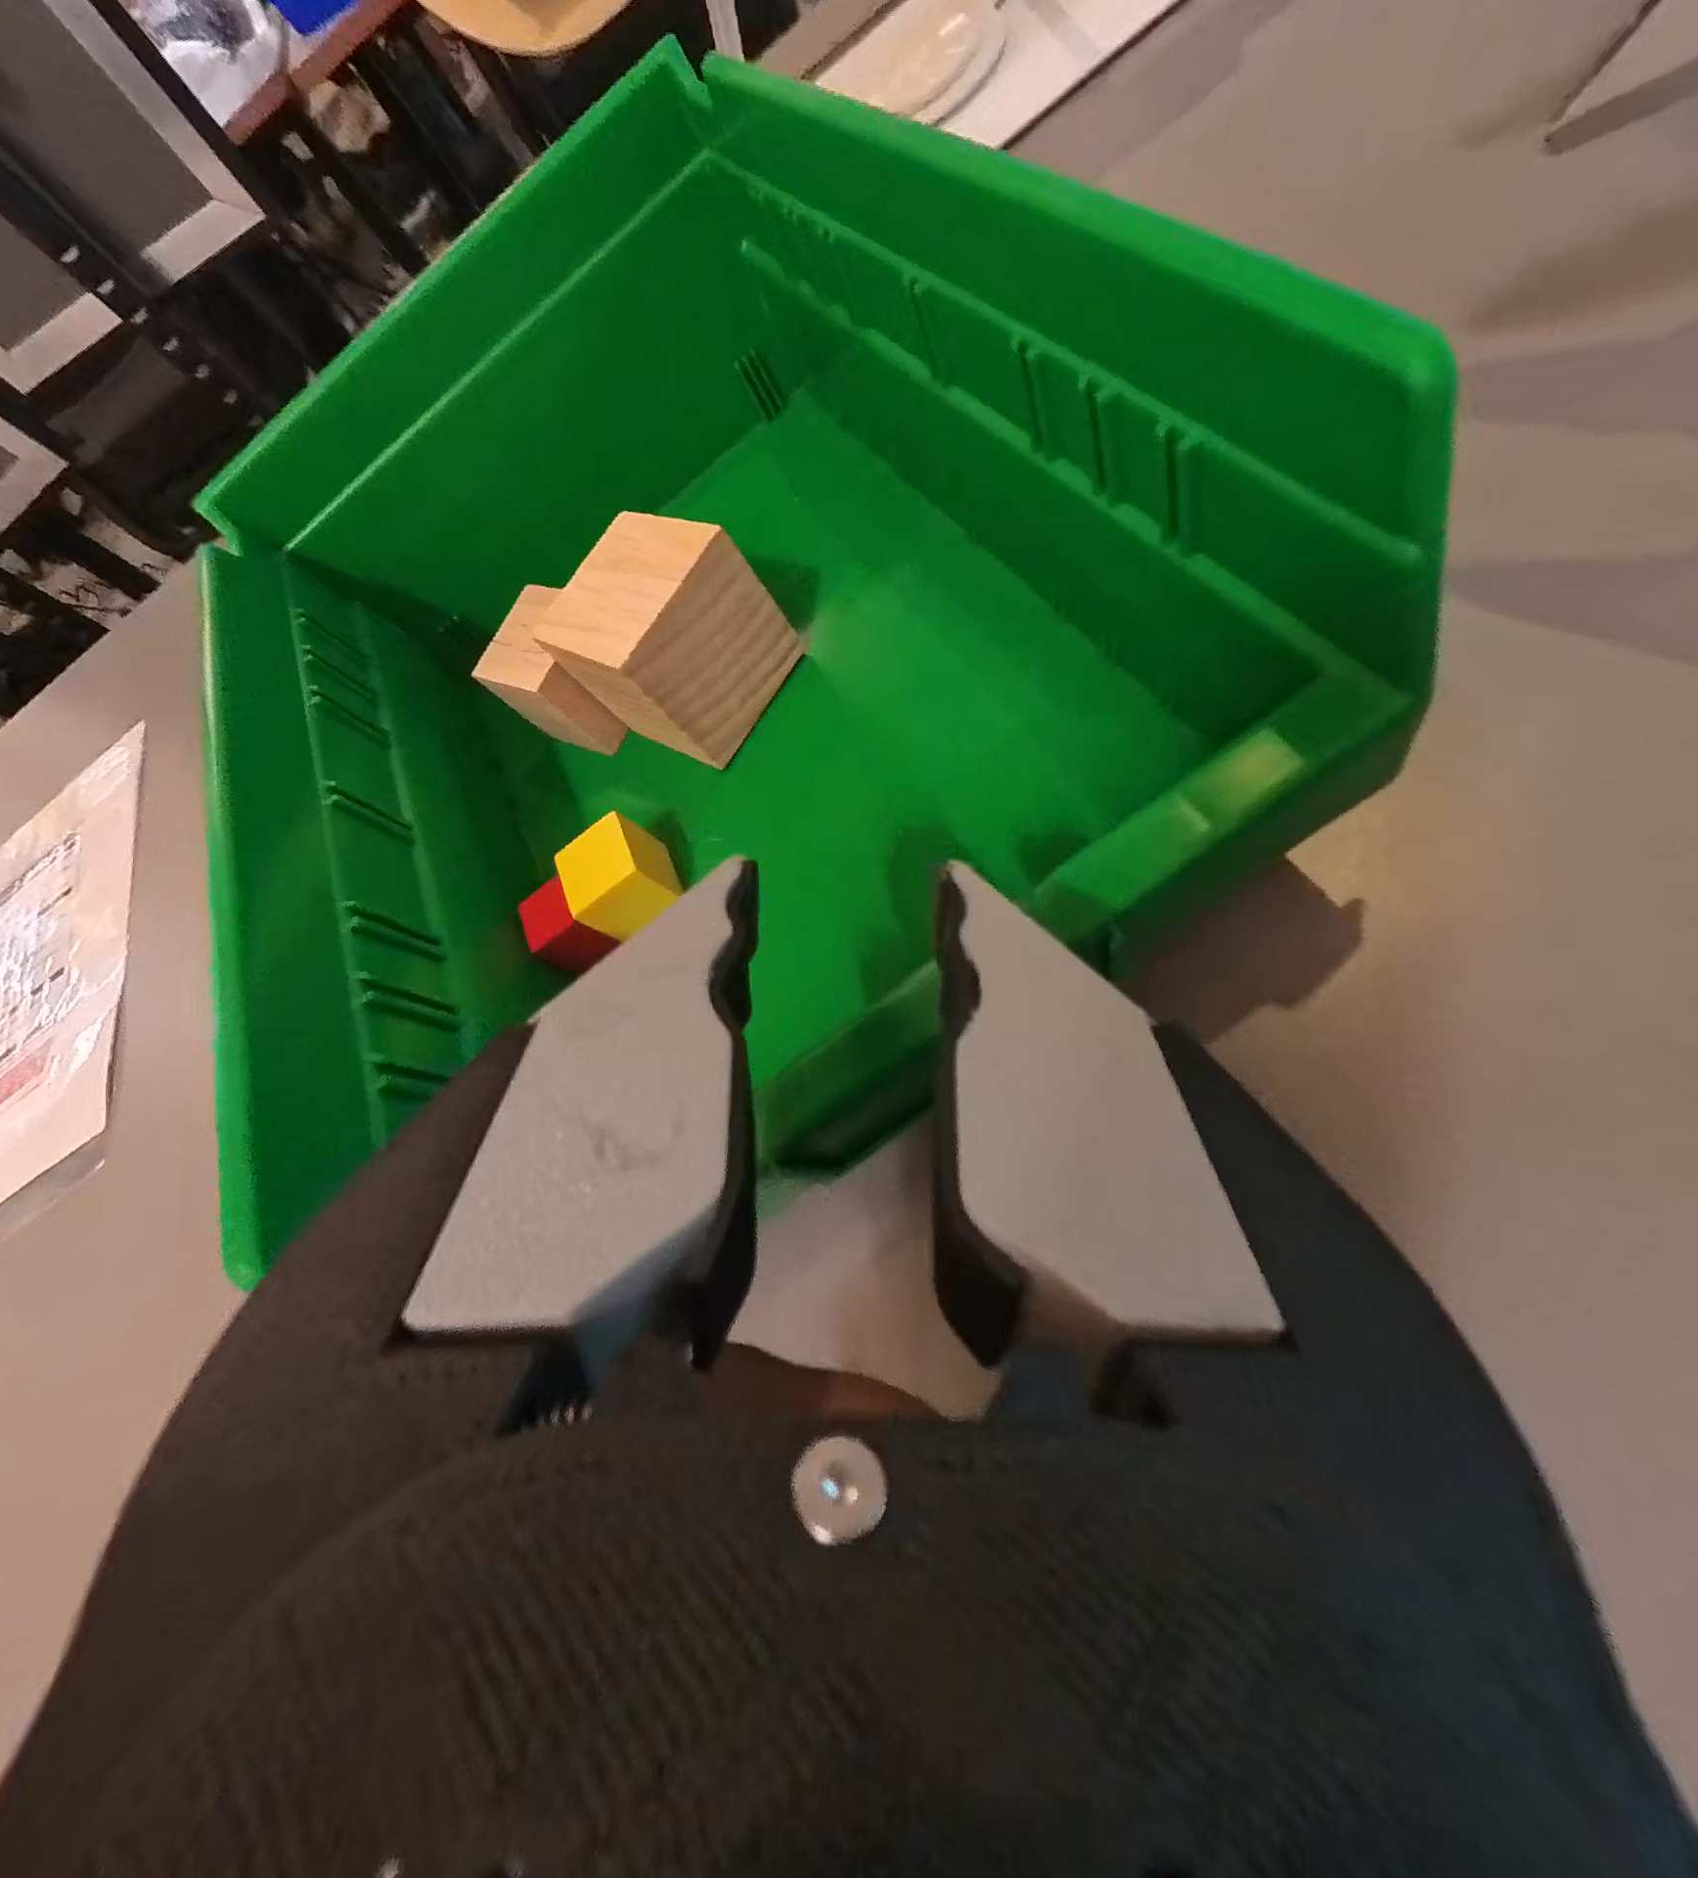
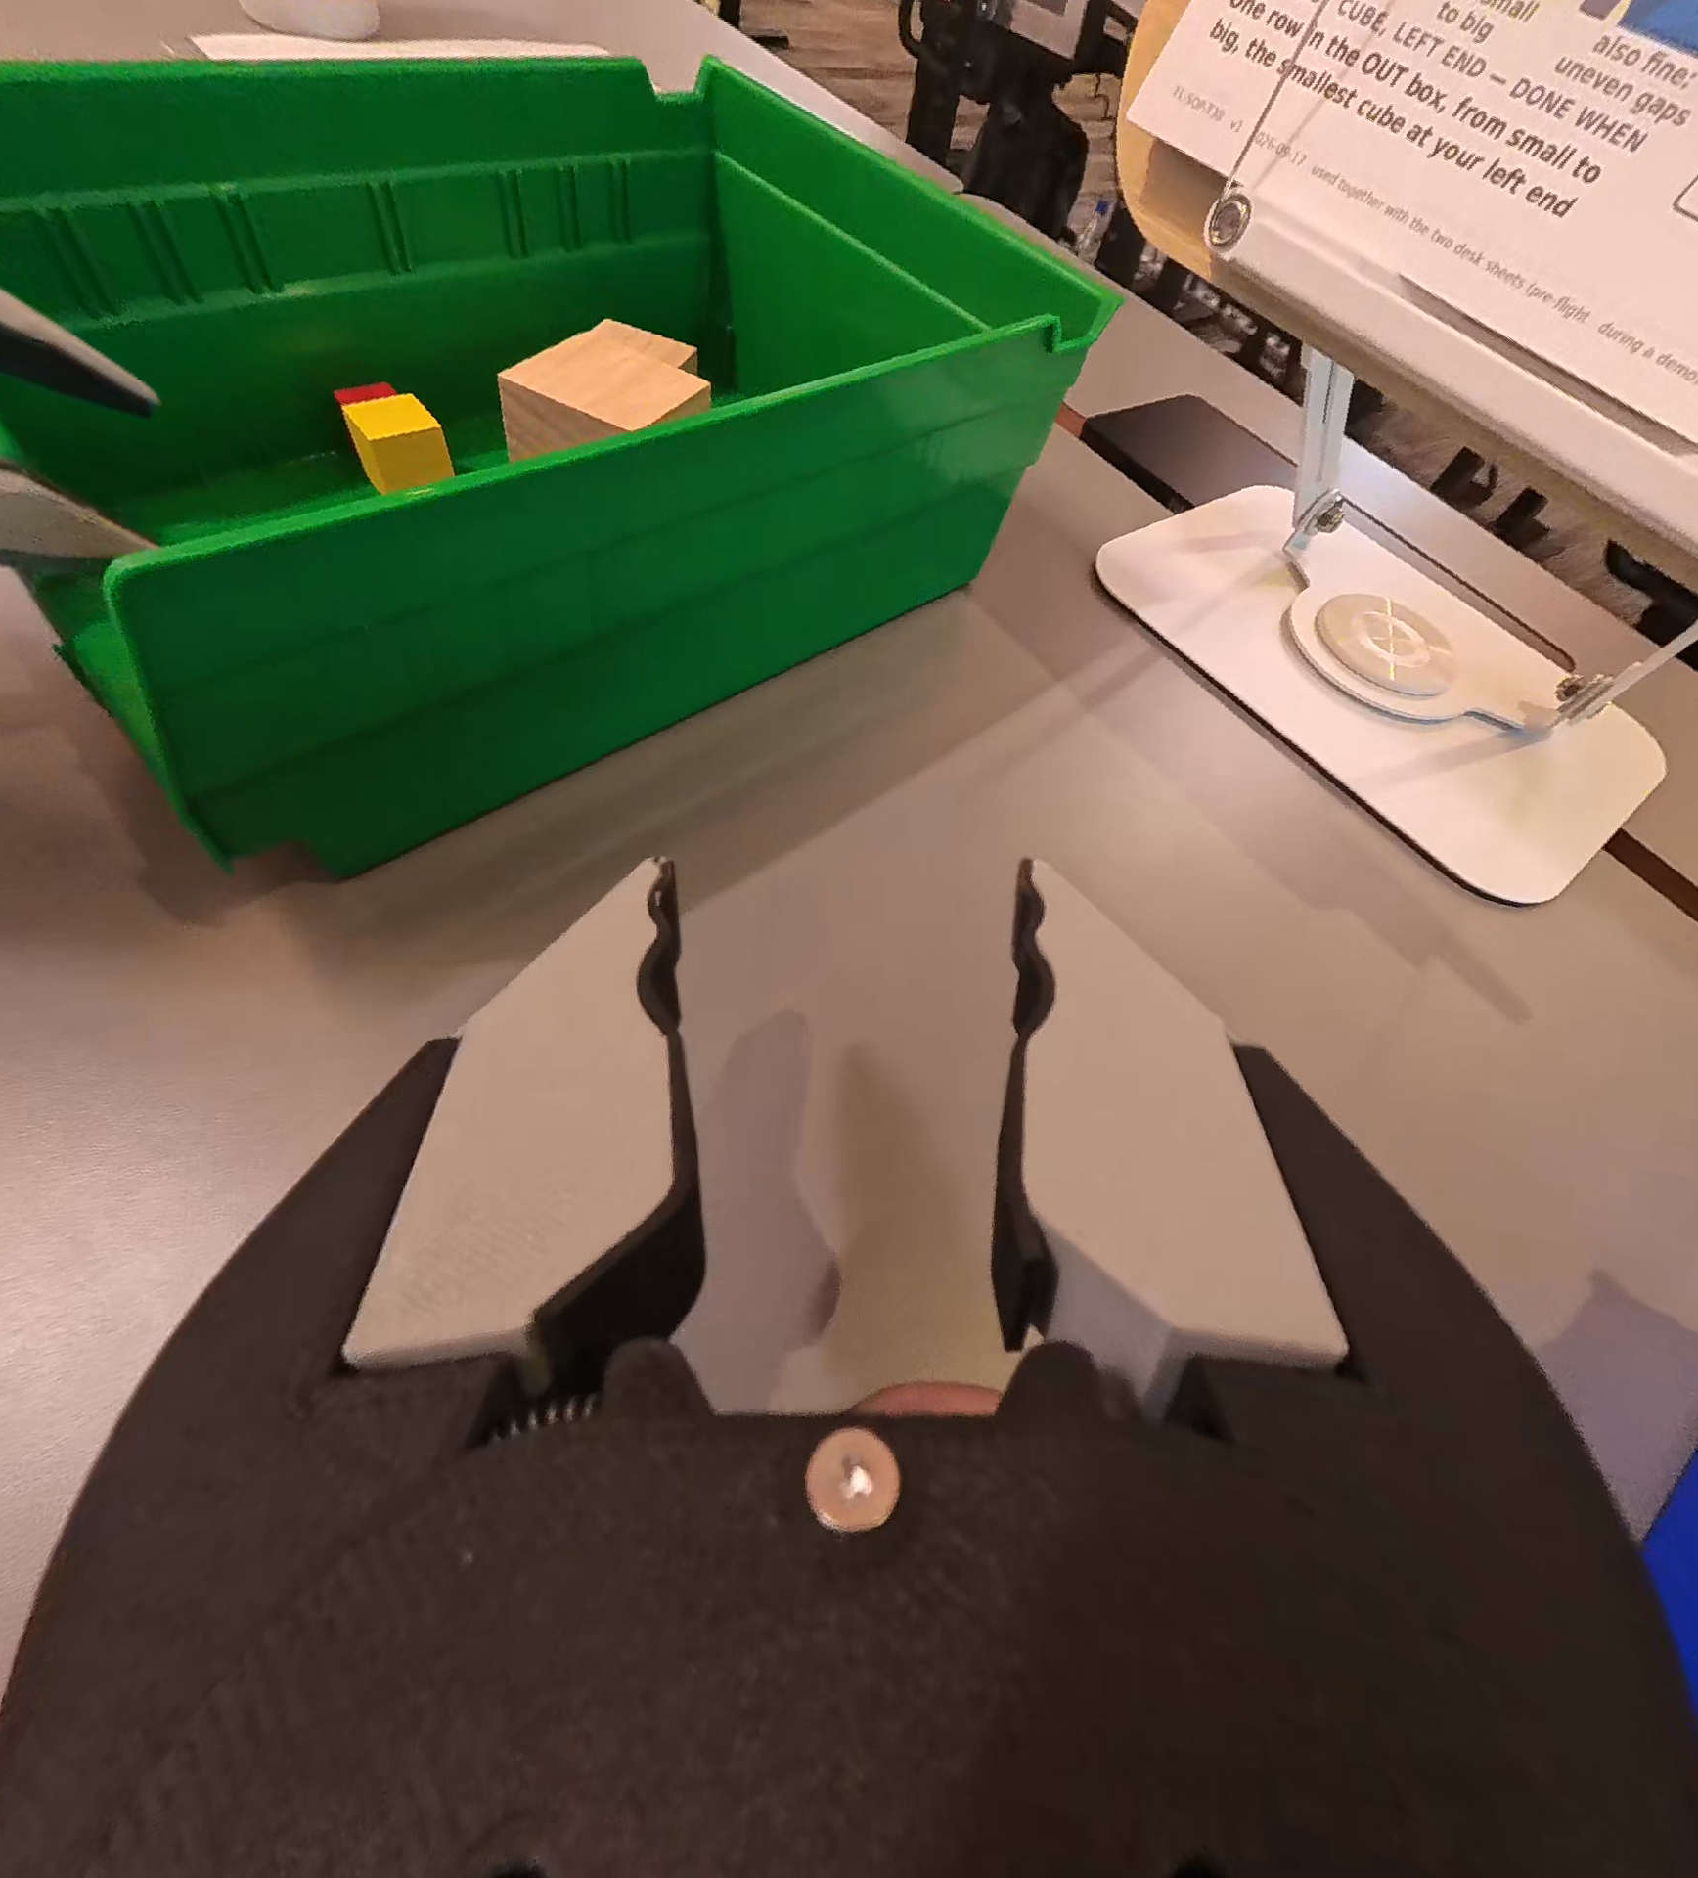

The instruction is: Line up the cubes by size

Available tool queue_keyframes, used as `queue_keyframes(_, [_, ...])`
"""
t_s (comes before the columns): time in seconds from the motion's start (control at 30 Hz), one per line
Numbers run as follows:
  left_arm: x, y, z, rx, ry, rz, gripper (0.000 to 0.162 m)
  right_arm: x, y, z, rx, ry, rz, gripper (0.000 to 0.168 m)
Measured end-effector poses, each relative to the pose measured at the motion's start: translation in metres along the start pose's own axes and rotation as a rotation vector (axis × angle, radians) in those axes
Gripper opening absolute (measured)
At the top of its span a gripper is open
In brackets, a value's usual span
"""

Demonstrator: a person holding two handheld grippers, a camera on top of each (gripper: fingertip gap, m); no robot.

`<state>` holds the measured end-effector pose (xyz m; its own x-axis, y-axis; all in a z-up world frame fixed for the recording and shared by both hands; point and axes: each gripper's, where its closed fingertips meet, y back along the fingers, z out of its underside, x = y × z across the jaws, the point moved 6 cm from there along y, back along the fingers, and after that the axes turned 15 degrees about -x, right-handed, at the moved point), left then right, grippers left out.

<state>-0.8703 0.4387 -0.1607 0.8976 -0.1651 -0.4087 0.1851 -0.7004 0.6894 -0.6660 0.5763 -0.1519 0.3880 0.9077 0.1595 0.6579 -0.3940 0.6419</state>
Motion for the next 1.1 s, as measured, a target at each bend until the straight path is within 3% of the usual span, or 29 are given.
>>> queue_keyframes(0.33, [0.002, 0.002, -0.003, -0.006, 0.05, -0.021, 0.046, 0.005, 0.003, 0.001, 0.027, -0.037, -0.01, 0.066])
queue_keyframes(0.43, [-0.005, 0.004, 0.002, -0.014, 0.111, 0.017, 0.053, 0.006, 0.0, 0.003, 0.016, -0.035, 0.0, 0.066])
queue_keyframes(0.6, [-0.018, 0.017, -0.002, 0.063, 0.142, 0.124, 0.051, 0.005, -0.002, 0.003, 0.012, -0.033, -0.011, 0.066])
queue_keyframes(0.83, [-0.05, -0.001, -0.059, -0.007, -0.071, 0.126, 0.053, 0.001, -0.006, 0.005, -0.01, -0.012, -0.019, 0.066])
queue_keyframes(1.1, [-0.063, -0.077, -0.088, -0.248, -0.352, 0.115, 0.055, 0.004, -0.001, 0.002, 0.021, -0.029, -0.028, 0.066])
